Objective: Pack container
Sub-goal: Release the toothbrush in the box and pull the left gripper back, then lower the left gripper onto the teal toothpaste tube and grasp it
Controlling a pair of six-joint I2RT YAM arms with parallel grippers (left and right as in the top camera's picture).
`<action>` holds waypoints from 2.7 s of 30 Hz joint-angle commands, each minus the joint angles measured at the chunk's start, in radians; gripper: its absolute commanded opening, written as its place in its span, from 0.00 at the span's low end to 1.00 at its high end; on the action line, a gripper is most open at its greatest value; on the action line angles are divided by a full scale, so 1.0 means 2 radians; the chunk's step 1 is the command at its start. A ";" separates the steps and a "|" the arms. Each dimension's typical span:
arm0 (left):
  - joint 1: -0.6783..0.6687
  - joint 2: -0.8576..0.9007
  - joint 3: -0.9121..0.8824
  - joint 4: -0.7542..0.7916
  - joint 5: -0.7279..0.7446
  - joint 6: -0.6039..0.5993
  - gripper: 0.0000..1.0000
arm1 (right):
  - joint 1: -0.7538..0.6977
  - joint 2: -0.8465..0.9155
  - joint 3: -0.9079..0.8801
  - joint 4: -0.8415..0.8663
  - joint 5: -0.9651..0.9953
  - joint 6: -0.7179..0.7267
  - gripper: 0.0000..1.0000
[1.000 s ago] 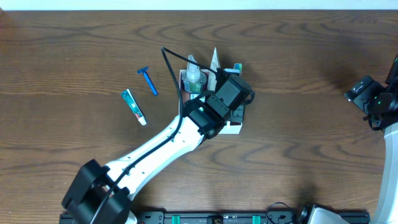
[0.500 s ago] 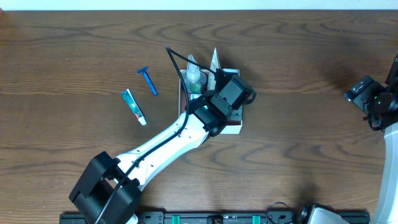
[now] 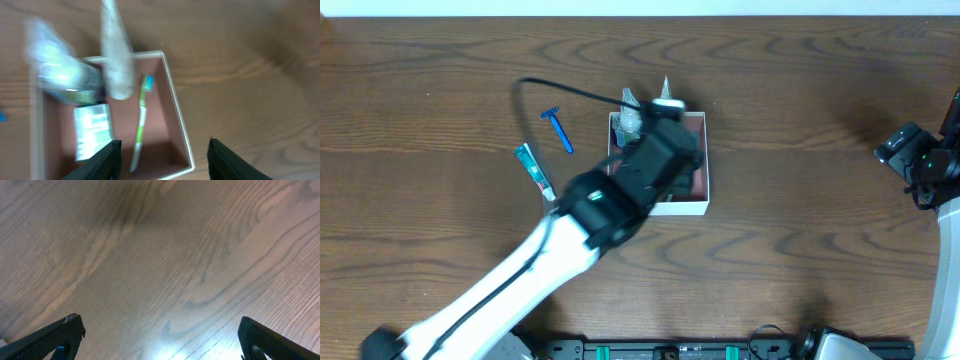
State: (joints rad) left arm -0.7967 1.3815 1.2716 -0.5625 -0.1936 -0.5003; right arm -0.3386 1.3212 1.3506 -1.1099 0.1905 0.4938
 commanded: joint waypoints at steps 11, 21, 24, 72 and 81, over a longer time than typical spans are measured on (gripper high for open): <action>0.189 -0.051 0.013 -0.121 -0.089 -0.035 0.60 | -0.005 0.001 0.001 -0.001 0.002 0.007 0.99; 0.316 0.095 0.013 -0.137 0.078 -0.022 0.62 | -0.005 0.001 0.001 -0.001 0.002 0.007 0.99; 0.337 0.137 0.013 -0.136 0.105 -0.005 0.62 | -0.005 0.001 0.001 -0.001 0.002 0.007 0.99; 0.424 0.317 0.013 -0.124 0.159 0.065 0.29 | -0.005 0.001 0.001 -0.001 0.002 0.007 0.99; 0.424 0.315 0.013 -0.124 0.159 0.065 0.19 | -0.005 0.001 0.001 -0.001 0.002 0.007 0.99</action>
State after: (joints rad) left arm 0.0505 1.9930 1.2892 -0.8082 0.1249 -0.3759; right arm -0.3386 1.3212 1.3506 -1.1103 0.1905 0.4938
